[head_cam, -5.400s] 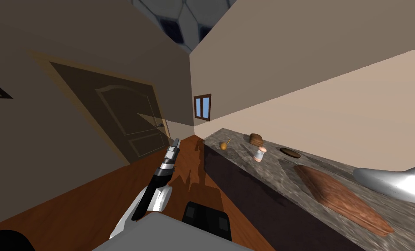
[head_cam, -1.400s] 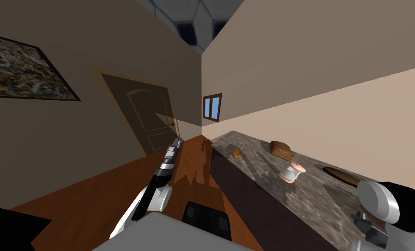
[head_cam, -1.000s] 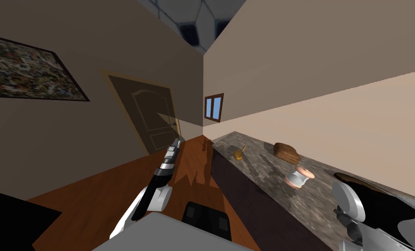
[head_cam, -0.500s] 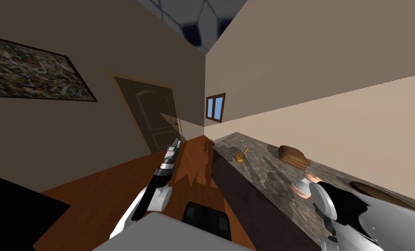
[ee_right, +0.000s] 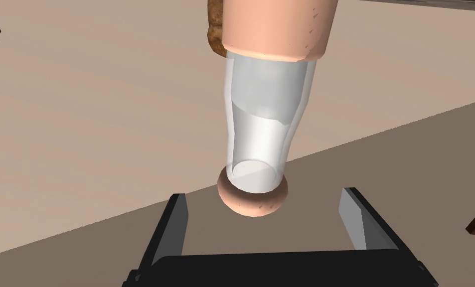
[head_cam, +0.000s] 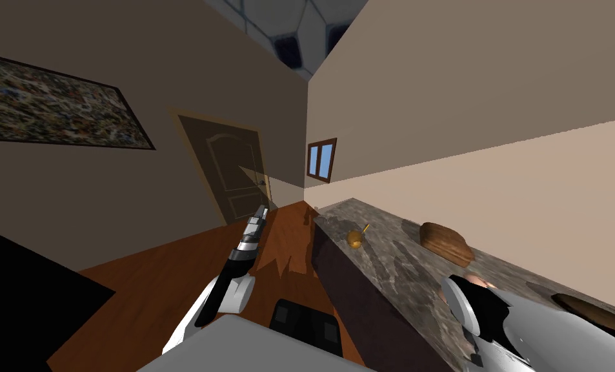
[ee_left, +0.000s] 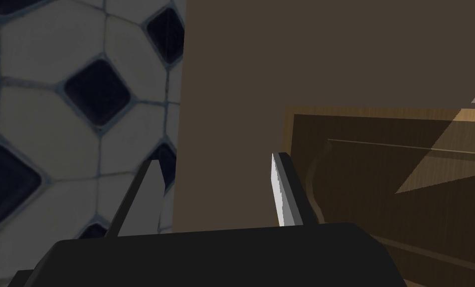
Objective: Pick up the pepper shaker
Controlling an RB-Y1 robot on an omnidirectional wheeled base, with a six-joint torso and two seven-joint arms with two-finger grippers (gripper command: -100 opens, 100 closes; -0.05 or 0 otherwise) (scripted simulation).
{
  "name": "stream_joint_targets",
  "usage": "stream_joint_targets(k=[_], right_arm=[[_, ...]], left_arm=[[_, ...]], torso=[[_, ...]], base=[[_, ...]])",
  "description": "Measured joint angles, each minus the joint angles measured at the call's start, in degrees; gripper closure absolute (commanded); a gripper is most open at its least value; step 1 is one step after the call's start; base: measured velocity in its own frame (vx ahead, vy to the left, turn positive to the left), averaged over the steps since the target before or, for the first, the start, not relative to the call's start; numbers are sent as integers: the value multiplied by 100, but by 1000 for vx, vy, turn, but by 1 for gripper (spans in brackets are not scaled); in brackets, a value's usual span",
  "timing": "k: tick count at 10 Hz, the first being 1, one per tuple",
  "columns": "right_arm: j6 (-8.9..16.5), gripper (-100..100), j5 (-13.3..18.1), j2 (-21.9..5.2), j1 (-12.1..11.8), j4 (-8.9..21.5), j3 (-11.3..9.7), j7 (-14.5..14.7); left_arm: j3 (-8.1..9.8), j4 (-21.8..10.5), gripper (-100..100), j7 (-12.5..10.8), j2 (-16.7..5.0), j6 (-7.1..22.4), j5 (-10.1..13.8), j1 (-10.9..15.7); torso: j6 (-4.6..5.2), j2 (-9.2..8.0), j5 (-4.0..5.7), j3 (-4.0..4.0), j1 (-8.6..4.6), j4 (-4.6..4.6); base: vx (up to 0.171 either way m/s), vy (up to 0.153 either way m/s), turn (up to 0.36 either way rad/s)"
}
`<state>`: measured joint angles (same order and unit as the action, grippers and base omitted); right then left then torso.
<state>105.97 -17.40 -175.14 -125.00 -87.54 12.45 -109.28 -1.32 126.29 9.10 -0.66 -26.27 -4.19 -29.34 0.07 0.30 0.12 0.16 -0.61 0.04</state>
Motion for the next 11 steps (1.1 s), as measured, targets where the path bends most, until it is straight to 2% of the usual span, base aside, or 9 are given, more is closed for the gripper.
stream_joint_targets(k=[2,3,4,5,7,9,11], right_arm=[[97,-100,-29,-114,-111,125,-23,-65],[103,0,-30,-116,-113,131,-25,-69],[102,-100,-30,-115,-113,131,-25,-69],[-88,-100,131,39,7,389,130,65],[-435,-100,517,455,411,380,432,369],[-787,-100,853,778,692,499,778,689],[-1115,-100,1189,1111,1049,458,863,1033]], left_arm=[[0,0,0,0,0,0,0,-1],[-1,0,0,0,1,0,0,0],[-1,0,0,0,1,0,0,1],[0,0,0,0,1,0,0,-2],[-2,0,0,0,2,0,0,-1],[-2,0,0,0,2,0,0,1],[-1,0,0,0,1,0,0,1]], torso=[[0,20,0,12,0,5],[0,-1,-4,1,27,2],[0,-17,-10,-8,49,-3],[4,20,-12,10,49,2],[1,4,-22,3,91,1],[-9,-9,-20,-6,68,-5],[-7,-20,-16,-12,55,-7]], base=[[89,-112,24],[10,-14,1],[157,-28,-283],[88,111,-320],[64,74,-224],[1,1,-4],[-7,-9,26]])
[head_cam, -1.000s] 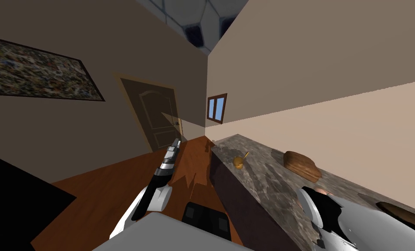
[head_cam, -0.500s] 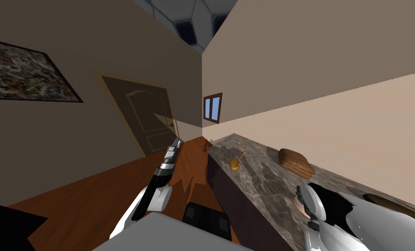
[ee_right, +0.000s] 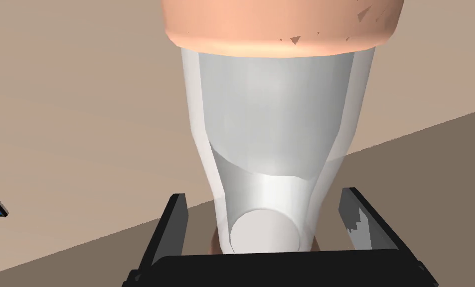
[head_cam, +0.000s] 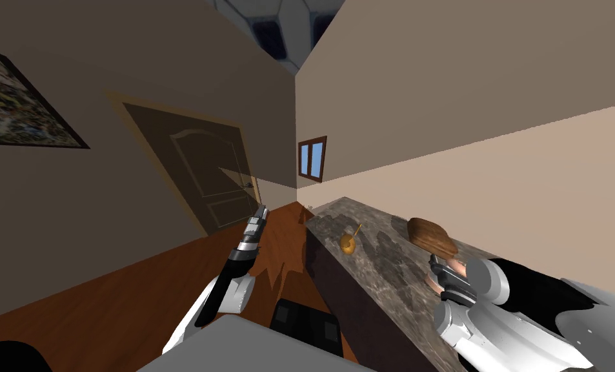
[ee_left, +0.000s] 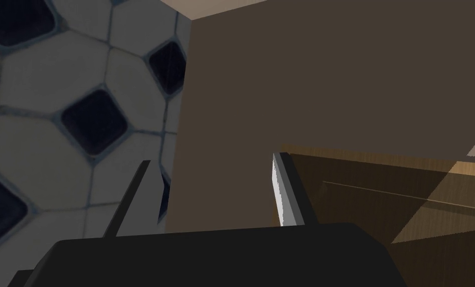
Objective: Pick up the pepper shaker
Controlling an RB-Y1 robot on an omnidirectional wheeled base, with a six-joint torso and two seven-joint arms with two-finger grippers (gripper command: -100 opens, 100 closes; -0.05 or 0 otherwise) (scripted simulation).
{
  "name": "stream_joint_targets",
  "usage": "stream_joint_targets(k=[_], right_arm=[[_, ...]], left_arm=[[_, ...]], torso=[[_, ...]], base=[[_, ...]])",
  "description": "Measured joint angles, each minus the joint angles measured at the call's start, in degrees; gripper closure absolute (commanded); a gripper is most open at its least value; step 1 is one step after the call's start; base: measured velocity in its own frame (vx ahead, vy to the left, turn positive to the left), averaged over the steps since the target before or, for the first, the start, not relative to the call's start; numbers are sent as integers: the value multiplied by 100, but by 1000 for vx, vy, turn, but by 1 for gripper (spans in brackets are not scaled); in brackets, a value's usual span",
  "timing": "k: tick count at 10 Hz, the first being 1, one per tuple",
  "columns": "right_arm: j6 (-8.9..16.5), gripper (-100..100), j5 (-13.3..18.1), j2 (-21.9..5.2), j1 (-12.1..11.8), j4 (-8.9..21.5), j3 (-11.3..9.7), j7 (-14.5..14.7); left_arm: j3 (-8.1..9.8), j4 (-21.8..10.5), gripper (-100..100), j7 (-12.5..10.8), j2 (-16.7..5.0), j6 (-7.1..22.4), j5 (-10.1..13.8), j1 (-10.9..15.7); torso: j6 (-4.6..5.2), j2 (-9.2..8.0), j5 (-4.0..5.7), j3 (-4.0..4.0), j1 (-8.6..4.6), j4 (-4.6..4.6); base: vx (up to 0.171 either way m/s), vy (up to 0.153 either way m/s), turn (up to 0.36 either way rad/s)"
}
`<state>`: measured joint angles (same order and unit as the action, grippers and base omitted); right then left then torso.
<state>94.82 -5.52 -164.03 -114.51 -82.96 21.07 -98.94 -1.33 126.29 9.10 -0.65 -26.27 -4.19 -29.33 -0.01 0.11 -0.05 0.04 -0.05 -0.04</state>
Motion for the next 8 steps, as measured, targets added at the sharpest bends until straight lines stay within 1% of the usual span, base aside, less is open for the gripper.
stream_joint_targets(k=[1,2,3,4,8], right_arm=[[-188,-100,112,168,188,9,2,177],[-386,-100,161,319,287,64,7,252],[-552,-100,176,395,381,12,2,280],[-586,100,177,402,389,1,1,286],[-577,100,176,403,393,8,2,283]], left_arm=[[0,0,0,0,0,0,0,0],[0,0,0,0,0,0,0,0],[0,0,0,0,0,0,0,0],[0,0,0,0,0,0,0,0],[0,0,0,0,0,0,0,0]], torso=[[0,-1,0,0,0,0],[3,-2,1,-1,-1,0],[9,-6,2,-3,0,0],[8,-7,2,-4,1,0],[9,-7,2,-2,5,3]], base=[[-6,-7,22],[0,0,0],[0,0,0],[1,1,12],[0,0,-3]])
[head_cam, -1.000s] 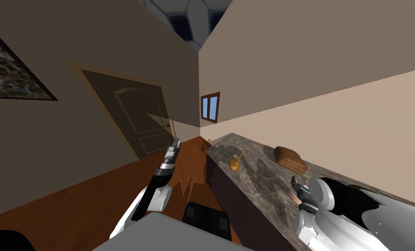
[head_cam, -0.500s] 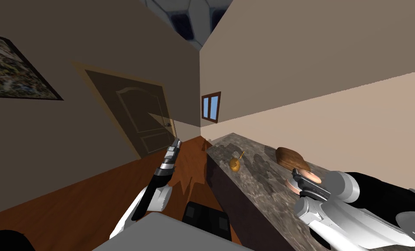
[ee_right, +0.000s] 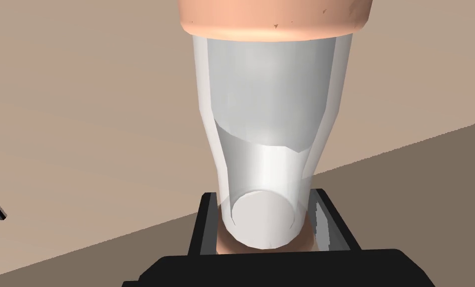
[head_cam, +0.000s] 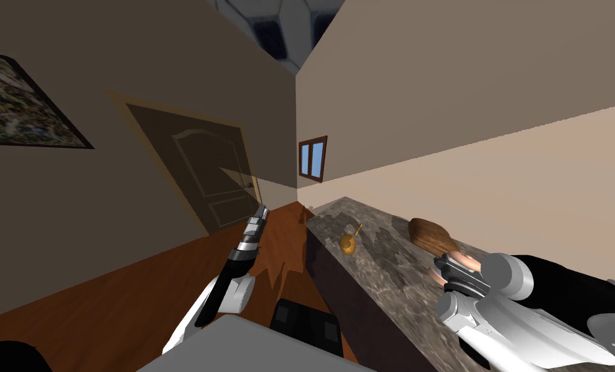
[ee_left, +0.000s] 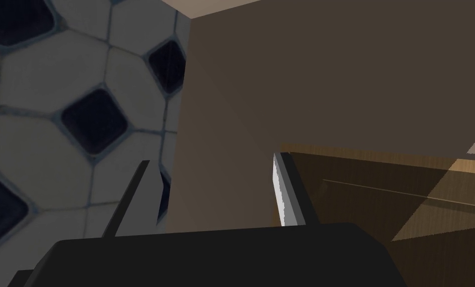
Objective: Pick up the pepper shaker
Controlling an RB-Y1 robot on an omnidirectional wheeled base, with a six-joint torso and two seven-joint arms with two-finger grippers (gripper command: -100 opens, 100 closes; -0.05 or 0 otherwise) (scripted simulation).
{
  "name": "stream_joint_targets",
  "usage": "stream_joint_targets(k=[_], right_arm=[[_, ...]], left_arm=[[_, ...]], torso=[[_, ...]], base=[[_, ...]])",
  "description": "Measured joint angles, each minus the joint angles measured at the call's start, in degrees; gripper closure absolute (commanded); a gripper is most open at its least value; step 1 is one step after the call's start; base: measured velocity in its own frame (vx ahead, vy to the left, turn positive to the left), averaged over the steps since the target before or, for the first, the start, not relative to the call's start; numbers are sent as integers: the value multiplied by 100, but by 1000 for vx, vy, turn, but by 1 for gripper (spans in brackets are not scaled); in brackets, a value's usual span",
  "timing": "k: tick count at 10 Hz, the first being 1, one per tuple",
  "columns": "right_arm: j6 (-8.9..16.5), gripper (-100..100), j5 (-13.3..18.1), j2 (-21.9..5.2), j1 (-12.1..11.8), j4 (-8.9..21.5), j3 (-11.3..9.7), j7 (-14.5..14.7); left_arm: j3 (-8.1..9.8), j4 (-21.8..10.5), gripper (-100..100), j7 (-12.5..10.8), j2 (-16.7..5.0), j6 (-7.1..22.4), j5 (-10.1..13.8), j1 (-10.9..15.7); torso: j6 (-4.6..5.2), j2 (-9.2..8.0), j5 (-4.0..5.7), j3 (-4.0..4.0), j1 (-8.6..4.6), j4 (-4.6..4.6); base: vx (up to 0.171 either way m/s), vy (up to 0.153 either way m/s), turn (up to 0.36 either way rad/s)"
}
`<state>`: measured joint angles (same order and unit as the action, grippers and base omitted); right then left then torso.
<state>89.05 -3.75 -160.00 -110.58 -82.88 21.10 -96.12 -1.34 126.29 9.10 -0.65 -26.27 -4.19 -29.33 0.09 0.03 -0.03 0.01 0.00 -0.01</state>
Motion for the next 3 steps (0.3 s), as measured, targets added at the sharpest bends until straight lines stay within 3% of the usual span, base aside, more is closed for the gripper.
stream_joint_targets(k=[1,2,3], right_arm=[[-1,0,1,-1,-1,-1,0,1],[-1,100,1,-1,-1,-1,0,1],[-2,0,1,-2,-1,-1,1,0]], left_arm=[[0,0,0,0,0,0,0,0],[0,0,0,0,0,0,0,0],[0,0,0,0,0,0,0,0]], torso=[[0,0,0,0,0,-1],[0,0,-1,-1,1,-1],[1,0,-2,-1,1,-1]], base=[[0,0,0],[0,0,0],[0,0,0]])
